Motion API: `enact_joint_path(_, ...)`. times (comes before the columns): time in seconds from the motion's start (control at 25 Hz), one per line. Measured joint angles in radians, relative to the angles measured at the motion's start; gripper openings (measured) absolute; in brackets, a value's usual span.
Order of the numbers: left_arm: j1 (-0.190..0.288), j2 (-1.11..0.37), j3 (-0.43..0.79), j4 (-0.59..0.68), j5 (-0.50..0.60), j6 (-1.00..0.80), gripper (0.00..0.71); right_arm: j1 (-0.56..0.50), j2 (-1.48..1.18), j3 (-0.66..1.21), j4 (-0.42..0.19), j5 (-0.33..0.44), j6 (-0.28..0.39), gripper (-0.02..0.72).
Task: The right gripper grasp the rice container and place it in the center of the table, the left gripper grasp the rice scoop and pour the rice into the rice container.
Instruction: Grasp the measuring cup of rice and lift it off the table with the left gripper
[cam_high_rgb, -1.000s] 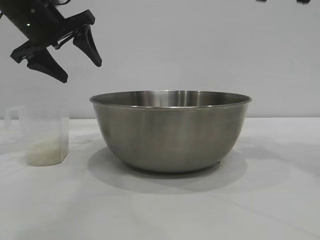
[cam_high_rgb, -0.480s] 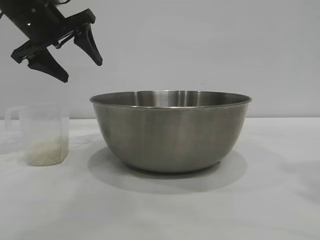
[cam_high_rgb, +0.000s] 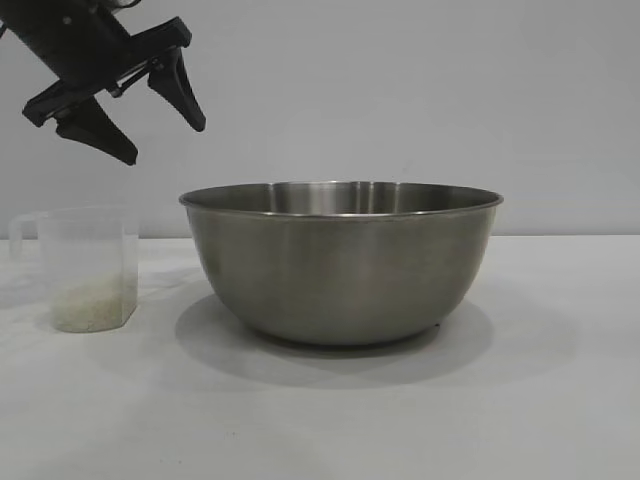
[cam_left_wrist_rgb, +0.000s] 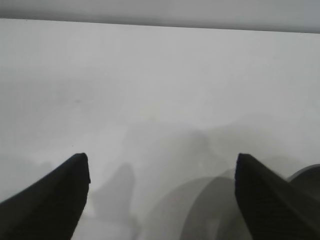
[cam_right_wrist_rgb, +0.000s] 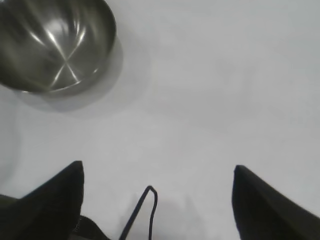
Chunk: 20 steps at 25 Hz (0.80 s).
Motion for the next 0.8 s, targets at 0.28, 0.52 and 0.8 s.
enact_joint_path(0.28,0.000,0.000,0.000,0.000,0.000,0.000,0.531,0.000,-0.338,0.254,0.044,-0.100,-0.029,0.522)
enact_joint_path(0.52,0.000,0.000,0.000,0.000,0.000,0.000,0.531,0.000,-0.512,0.339,0.044,-0.118,-0.029,0.522)
enact_joint_path(0.8,0.000,0.002,0.000,0.002,-0.002,0.000,0.531,0.000,-0.518,0.339,0.044,-0.122,-0.029,0.522)
